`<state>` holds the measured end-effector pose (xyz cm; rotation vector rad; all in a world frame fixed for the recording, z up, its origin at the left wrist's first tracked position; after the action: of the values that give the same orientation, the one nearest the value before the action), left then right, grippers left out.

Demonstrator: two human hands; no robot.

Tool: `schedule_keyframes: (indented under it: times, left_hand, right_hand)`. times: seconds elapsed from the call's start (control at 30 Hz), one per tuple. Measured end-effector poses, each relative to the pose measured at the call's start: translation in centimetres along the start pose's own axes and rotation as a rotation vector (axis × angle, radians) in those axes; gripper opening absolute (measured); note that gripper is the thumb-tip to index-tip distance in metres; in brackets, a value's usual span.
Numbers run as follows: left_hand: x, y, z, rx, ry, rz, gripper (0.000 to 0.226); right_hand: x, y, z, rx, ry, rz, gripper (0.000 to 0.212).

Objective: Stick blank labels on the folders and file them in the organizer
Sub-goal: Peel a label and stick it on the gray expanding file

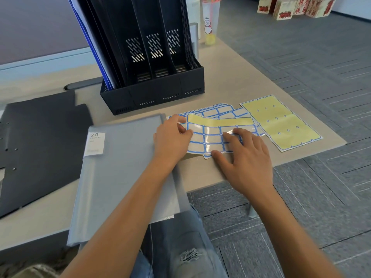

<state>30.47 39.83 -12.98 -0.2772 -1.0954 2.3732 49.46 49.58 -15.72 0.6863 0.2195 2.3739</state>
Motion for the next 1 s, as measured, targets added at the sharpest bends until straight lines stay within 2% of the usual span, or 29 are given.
schedule_keyframes:
  times: [0.13,0.27,0.43,0.5,0.7,0.87,1.0]
  left_hand:
    - [-0.8,0.1,0.2,-0.26,0.018,0.041,0.02]
    - [-1.9,0.3,0.9,-0.356,-0.008,0.049,0.013]
    - [-4.7,-0.4,1.5,-0.481,0.019,0.055,0.01]
    - [-6.1,-0.6,1.8,-0.538,0.019,0.068,0.01]
    - [-9.8,-0.9,2.8,-0.722,0.066,0.119,0.01]
    - [-10.9,-0.4,3.0,-0.874,0.123,0.156,0.018]
    - [-11.1,-0.2,3.0,-0.95,0.136,0.19,0.016]
  right_hand:
    - [-0.1,0.0,0.1,0.016,-0.003,-0.002,0.059]
    - [-0.2,0.3,0.6,0.083,-0.04,0.004,0.054]
    - [-0.5,0.3,2.7,0.535,-0.143,-0.027,0.039]
    - [-0.5,1.2,3.8,0.625,-0.142,-0.001,0.037]
    - [-0.2,4.8,5.2,0.66,-0.063,0.168,0.041]
    - [-0.2,5.9,5.7,0.667,-0.1,0.196,0.039]
    - [-0.1,6.4,5.8,0.664,-0.098,0.214,0.033]
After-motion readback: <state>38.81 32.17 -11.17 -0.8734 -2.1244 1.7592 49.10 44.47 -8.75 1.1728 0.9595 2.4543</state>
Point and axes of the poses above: each hand's wrist, its own x-axis towards the middle knuckle, its own z-axis out of the back of the hand, y = z × x, the point moved 7 cm from there along x, towards the middle knuckle, and after that the axes turned 5 degrees about z, right-handed, at the moved point
